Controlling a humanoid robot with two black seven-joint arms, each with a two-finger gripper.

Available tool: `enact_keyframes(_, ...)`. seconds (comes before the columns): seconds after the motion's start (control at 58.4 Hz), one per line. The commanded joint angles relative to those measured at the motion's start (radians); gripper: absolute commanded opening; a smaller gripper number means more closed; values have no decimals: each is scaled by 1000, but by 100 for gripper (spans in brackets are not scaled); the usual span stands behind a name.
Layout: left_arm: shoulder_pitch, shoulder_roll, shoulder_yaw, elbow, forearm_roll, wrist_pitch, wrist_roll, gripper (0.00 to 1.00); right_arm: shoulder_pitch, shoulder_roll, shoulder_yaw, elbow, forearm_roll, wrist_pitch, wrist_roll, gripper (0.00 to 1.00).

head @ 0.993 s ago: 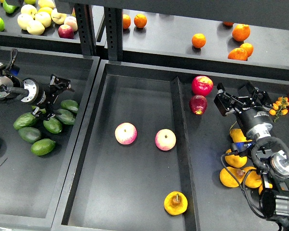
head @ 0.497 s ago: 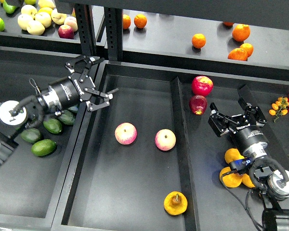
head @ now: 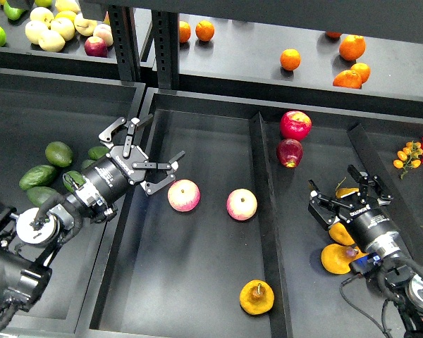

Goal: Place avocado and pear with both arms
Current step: 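Withdraw the left gripper back over the middle bin, then move the right gripper down to the yellow pear in the middle bin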

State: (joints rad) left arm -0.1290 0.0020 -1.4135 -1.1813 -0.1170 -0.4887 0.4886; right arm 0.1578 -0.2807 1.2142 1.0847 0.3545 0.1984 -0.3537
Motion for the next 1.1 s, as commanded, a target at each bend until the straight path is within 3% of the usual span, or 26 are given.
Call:
enact_keyframes(0.0,64,-2,-10,-15,-1,0,0,99,-1,-52,-36,0,-2,4,-70,99)
enact_keyframes(0.103,111,-2,-4,-18,-4,0,0,99,0,-101,-65,17,-2,13,-135,99)
enact_keyframes(0.497,172,-2,13,-57,-73,0,0,99,305,-314,-441,21,-23,119,-135,99)
enact_keyframes(0.771,173,-2,28,-57,-72,0,0,99,483,-259,-714,11,-141,124,-135,99)
enact_keyframes(1.079,175,-2,34,-58,-73,0,0,99,505,-135,-897,-54,-258,124,-135,100)
